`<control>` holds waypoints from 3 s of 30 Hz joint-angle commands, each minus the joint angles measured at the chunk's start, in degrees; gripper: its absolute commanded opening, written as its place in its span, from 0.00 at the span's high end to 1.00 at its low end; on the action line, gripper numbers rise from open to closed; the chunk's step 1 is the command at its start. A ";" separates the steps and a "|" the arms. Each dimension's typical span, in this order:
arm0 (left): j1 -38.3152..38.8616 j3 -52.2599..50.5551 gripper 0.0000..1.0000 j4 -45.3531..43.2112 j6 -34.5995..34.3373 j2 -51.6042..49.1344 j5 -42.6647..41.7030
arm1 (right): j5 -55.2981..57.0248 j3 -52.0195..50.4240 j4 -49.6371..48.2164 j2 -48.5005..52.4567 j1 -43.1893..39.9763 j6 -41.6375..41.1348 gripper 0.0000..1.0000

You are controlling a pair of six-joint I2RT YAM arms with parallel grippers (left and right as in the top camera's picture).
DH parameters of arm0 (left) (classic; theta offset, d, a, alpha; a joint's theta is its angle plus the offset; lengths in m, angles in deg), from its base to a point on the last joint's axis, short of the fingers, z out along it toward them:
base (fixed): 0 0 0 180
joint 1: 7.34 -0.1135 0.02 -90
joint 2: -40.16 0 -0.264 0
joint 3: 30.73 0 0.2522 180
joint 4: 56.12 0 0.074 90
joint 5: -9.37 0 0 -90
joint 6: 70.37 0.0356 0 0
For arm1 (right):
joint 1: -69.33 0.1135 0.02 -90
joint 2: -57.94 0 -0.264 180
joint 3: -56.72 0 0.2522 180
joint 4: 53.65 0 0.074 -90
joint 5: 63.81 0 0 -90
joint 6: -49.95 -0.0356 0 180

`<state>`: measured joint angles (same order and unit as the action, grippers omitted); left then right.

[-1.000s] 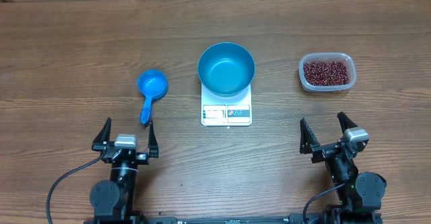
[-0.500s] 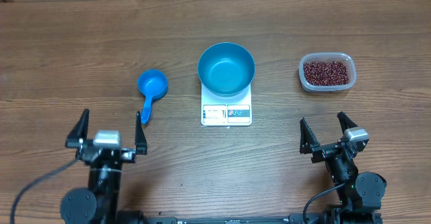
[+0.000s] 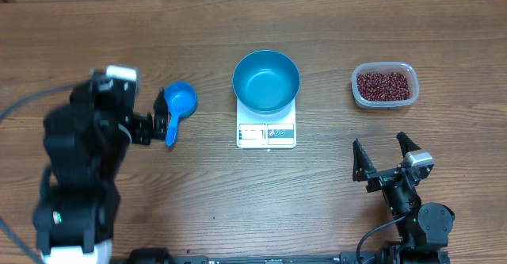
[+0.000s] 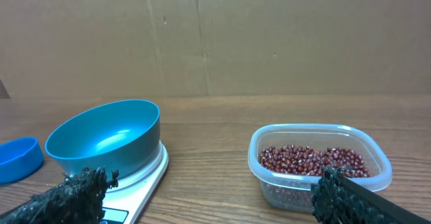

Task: Scoop item into bowl and weigh 150g on scale
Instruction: 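Move the left gripper forward and down over the blue scoop's cup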

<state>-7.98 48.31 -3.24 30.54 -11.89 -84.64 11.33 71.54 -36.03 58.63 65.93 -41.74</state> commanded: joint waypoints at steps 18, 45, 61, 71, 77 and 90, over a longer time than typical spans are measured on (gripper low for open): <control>-1.33 38.75 0.00 33.57 2.43 -43.36 -3.06 | -0.42 -0.61 -0.35 -0.52 -0.42 0.26 0.00; -3.89 38.71 0.00 31.65 2.82 -68.96 0.68 | -0.42 -0.61 -0.35 -0.52 -0.42 0.26 0.00; -3.89 38.71 0.00 29.11 2.82 -74.84 1.09 | -0.42 -0.61 -0.35 -0.52 -0.42 0.26 0.00; -3.85 38.71 0.00 26.75 2.78 -74.97 1.03 | -0.42 -0.61 -0.35 -0.52 -0.42 0.26 0.00; -3.85 38.71 0.01 26.77 2.75 -74.97 1.01 | -0.42 -0.61 -0.35 -0.52 -0.42 0.26 0.00; -3.85 38.62 0.01 27.32 1.70 -74.97 0.42 | -0.42 -0.61 -0.35 -0.52 -0.42 0.26 0.00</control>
<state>-11.72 85.59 23.86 32.03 -86.29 -84.21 11.36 71.54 -36.03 58.63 65.93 -41.76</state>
